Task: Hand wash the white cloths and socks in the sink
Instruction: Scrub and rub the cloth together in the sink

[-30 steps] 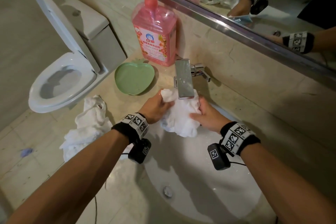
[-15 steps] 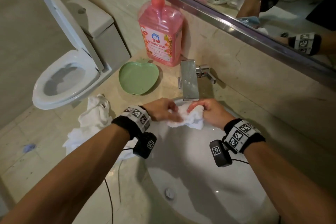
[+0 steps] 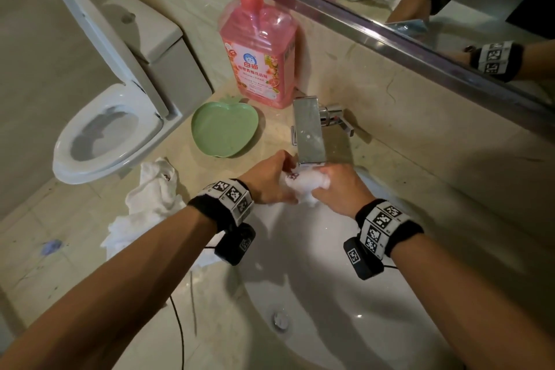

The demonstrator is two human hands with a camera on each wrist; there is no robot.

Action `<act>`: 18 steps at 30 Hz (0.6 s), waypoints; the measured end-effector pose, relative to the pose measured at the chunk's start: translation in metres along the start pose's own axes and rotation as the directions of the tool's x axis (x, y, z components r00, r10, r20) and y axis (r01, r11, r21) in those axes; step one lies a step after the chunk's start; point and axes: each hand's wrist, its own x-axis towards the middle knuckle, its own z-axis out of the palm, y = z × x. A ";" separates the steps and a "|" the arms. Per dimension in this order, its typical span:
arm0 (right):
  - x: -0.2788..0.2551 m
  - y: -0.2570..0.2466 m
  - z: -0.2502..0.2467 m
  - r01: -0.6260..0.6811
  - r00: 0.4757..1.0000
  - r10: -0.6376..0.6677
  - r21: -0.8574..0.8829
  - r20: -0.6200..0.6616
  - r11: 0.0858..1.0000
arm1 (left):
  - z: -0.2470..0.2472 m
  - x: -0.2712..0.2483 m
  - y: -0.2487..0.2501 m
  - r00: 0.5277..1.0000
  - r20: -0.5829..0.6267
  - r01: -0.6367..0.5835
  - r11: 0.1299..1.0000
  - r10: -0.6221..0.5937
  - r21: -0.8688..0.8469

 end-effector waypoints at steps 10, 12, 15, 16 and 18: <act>-0.007 -0.003 -0.009 0.046 0.992 -0.040 -0.044 0.120 0.998 | 0.020 0.009 0.007 0.997 0.062 -0.053 0.965 0.039 0.258; -0.007 0.001 -0.008 -0.109 0.977 0.080 0.143 0.195 0.984 | 0.019 0.006 0.006 0.996 -0.016 -0.083 0.951 0.092 0.297; -0.002 -0.001 0.000 -0.265 0.942 0.147 0.400 0.301 0.878 | 0.013 0.002 0.007 0.985 -0.081 -0.115 0.926 0.154 0.361; 0.000 -0.004 0.004 -0.302 0.933 0.158 0.463 0.325 0.833 | 0.010 0.001 0.009 0.982 -0.085 -0.125 0.918 0.169 0.377; 0.005 -0.010 0.010 -0.350 0.925 0.210 0.494 0.318 0.796 | 0.006 0.001 0.014 0.981 -0.092 -0.121 0.903 0.173 0.413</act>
